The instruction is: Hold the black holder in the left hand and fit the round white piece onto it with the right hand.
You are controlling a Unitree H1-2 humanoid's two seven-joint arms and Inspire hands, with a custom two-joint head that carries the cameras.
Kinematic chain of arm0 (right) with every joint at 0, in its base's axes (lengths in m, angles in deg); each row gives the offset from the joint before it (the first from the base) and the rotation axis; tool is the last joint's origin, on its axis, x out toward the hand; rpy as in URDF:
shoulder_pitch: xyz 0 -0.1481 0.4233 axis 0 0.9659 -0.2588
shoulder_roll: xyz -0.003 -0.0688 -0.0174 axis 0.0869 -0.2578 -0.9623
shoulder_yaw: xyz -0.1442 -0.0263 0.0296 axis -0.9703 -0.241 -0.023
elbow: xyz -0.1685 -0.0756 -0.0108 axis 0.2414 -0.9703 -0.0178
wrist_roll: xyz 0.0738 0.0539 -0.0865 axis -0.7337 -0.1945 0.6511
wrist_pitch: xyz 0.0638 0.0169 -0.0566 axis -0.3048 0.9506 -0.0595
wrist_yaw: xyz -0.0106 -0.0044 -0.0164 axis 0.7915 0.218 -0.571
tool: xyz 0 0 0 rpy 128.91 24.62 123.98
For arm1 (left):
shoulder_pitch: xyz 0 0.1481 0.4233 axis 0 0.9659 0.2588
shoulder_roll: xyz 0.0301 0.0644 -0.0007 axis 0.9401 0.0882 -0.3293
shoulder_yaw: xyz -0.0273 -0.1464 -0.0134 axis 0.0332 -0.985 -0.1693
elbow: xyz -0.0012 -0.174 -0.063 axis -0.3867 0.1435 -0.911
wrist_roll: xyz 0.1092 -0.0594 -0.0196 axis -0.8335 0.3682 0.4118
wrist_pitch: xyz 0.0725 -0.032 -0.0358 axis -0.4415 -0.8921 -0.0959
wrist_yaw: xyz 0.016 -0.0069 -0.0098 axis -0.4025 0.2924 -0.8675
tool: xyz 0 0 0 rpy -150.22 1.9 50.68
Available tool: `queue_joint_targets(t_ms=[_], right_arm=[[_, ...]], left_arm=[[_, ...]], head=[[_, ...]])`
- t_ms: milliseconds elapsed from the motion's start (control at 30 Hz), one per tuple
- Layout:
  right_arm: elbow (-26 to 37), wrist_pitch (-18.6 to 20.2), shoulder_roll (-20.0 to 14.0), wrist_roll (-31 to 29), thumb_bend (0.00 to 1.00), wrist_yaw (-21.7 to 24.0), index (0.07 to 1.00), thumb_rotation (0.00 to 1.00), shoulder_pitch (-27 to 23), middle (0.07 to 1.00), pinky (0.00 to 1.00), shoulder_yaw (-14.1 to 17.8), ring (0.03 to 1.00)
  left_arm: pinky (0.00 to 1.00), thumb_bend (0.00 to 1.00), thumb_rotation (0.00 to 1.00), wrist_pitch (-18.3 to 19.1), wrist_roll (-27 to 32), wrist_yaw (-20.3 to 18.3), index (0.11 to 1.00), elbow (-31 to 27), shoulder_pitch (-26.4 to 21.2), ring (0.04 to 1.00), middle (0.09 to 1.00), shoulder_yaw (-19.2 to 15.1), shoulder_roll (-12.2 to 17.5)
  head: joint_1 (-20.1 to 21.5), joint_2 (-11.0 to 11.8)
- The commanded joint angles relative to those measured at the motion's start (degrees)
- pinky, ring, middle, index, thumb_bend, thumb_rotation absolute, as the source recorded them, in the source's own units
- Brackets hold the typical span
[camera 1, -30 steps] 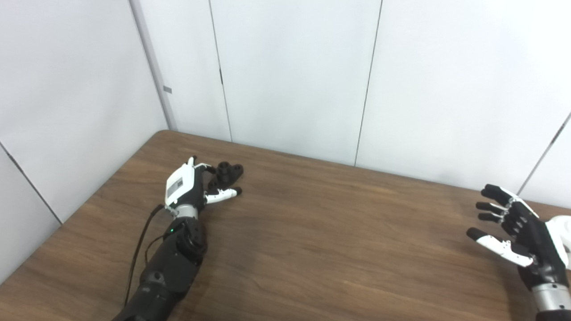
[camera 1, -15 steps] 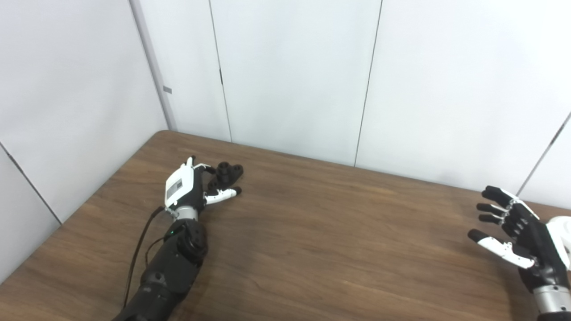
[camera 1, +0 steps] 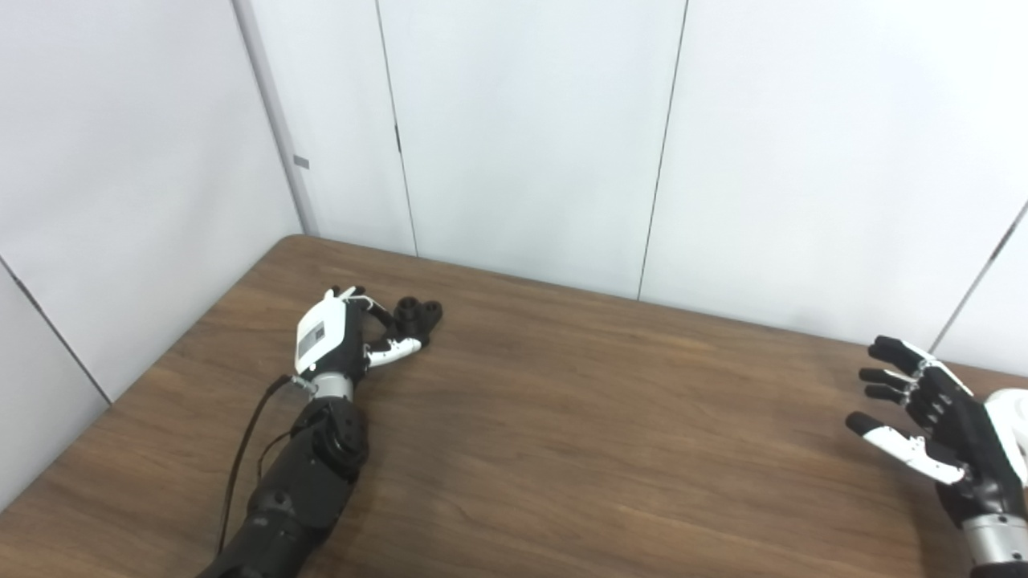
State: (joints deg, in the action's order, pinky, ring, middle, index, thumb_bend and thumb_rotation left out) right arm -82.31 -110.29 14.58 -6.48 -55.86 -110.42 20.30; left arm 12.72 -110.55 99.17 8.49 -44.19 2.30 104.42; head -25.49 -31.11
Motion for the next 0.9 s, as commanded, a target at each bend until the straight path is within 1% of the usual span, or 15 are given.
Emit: queue_joint_targets(t_ms=[0,100,200,400,500,600,733,867], right_arm=[[-2.1,-0.8,0.0,-0.3,0.74,-0.3,0.789,0.33,4.9,0.806,0.69,0.2,0.732],[-1.8,-0.8,0.1,-0.2,0.73,-0.5,0.789,0.33,5.0,0.806,0.67,0.3,0.728],[-1.4,-0.8,0.0,0.5,0.74,-1.2,0.784,0.33,5.0,0.801,0.67,0.1,0.721],[0.2,-0.8,0.0,0.7,0.73,-1.3,0.778,0.34,5.4,0.800,0.67,-0.2,0.719],[0.3,-0.8,-0.2,1.1,0.73,-1.6,0.781,0.34,5.2,0.785,0.67,-0.3,0.714],[0.7,-0.8,-0.1,1.5,0.73,-2.0,0.790,0.35,5.3,0.784,0.67,-0.3,0.717],[1.5,-0.8,0.0,1.5,0.72,-2.2,0.792,0.34,5.5,0.781,0.69,-0.2,0.718],[2.7,-0.8,0.0,1.7,0.70,-2.3,0.799,0.33,5.9,0.783,0.69,-0.3,0.717]], left_arm=[[1.00,0.52,0.06,0.1,-0.2,0.4,0.485,-0.1,-0.8,0.994,0.897,0.1,1.7],[1.00,0.52,0.06,0.2,-0.4,0.1,0.485,-0.3,-0.7,0.993,0.895,0.5,1.8],[1.00,0.52,0.06,-0.5,-0.3,-0.3,0.485,-0.8,-0.5,0.996,0.895,0.9,1.7],[1.00,0.52,0.05,-5.4,0.9,-1.8,0.484,-1.5,0.3,1.000,0.911,2.3,1.7],[1.00,0.52,0.05,-7.1,1.8,-3.3,0.485,-2.6,0.8,1.000,0.925,2.9,1.3],[1.00,0.52,0.05,-9.0,1.8,-4.9,0.485,-3.4,1.1,1.000,0.938,4.3,1.3],[1.00,0.52,0.06,-12.5,2.1,-6.8,0.484,-2.6,0.9,1.000,0.947,6.0,0.9],[1.00,0.52,0.06,-14.4,1.2,-7.6,0.484,-1.9,0.8,1.000,0.939,7.4,0.6]], head=[[0.1,-0.1],[0.1,-0.1],[0.3,-0.2],[0.9,-0.2],[1.1,-0.3],[1.5,-0.5],[1.9,-0.7],[2.5,-1.0]])
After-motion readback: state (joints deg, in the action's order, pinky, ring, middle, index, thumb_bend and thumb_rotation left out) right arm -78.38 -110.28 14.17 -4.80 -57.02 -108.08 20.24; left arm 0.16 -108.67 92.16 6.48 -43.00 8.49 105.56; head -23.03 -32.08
